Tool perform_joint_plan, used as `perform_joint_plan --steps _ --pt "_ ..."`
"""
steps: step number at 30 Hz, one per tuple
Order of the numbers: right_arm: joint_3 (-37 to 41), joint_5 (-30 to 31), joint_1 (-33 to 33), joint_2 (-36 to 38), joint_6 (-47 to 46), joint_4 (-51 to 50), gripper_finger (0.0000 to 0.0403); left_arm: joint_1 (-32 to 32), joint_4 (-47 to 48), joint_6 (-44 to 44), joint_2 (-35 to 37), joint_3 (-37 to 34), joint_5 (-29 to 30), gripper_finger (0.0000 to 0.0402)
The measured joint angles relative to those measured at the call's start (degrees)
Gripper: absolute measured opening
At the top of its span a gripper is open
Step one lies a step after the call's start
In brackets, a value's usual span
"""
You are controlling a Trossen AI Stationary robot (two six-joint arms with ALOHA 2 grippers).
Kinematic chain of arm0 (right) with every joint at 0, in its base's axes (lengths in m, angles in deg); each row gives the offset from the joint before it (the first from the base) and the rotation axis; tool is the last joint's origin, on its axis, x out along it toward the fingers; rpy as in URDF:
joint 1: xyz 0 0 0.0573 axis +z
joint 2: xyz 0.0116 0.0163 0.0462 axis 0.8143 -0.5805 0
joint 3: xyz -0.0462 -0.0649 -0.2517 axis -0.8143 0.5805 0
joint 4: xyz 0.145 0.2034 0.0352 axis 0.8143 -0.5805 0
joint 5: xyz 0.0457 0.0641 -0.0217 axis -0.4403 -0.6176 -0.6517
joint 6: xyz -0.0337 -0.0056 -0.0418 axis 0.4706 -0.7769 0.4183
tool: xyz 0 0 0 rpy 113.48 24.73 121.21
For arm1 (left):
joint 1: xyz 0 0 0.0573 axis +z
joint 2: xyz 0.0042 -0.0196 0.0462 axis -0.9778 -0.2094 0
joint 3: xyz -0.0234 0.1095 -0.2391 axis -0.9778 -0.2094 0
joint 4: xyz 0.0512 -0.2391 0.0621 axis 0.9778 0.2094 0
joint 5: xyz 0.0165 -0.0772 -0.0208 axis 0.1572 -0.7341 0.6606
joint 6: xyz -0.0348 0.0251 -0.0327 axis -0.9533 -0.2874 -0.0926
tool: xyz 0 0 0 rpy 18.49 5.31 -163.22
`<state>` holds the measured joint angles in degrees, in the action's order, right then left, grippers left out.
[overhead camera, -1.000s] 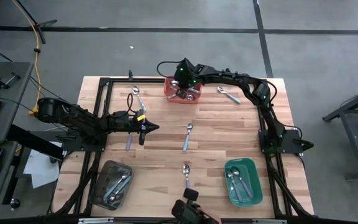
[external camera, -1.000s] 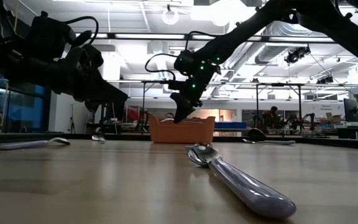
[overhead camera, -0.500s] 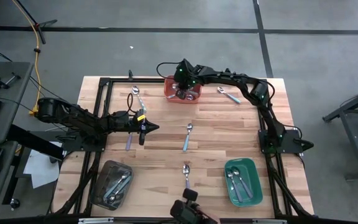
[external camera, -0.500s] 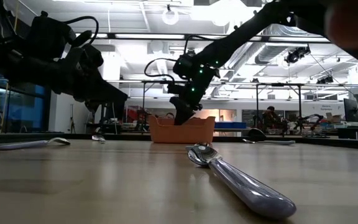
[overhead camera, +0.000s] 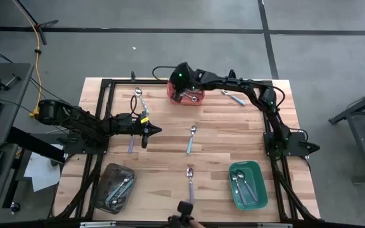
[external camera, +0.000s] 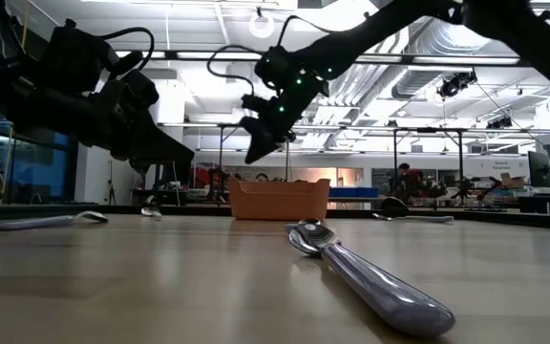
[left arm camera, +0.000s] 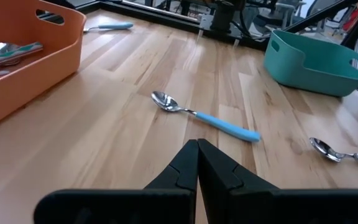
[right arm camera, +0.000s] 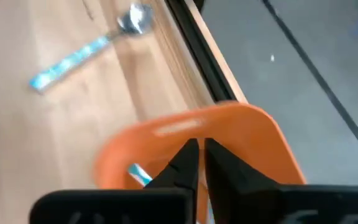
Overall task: Sort silverware by color (type)
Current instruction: Put the bottom violet spoon into the green bin
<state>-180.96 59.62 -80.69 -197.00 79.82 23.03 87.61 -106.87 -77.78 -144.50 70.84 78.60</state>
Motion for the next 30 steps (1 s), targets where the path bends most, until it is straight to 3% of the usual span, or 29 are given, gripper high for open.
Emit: perform_joint_plan --steps 4,10,14,19,30 --pt "10.1 0.9 2.7 4.3 -1.7 11.4 0.0005 0.0 0.3 0.0 0.0 0.0 0.0 0.0" --pt "29.7 3.6 7.6 16.9 -9.9 27.5 0.0001 0.0 1.1 0.4 0.0 0.0 0.3 0.0" --pt "39.1 12.8 13.2 26.1 -16.4 28.2 0.0001 0.0 1.2 0.6 0.0 0.0 0.7 0.0" --pt "47.4 19.2 21.9 33.6 -24.2 26.8 0.0 0.0 1.5 0.5 0.0 0.0 0.7 0.0" --pt "52.8 25.7 35.5 35.3 -32.5 25.4 0.0 -1.9 3.5 -2.6 0.1 0.1 4.6 0.002"
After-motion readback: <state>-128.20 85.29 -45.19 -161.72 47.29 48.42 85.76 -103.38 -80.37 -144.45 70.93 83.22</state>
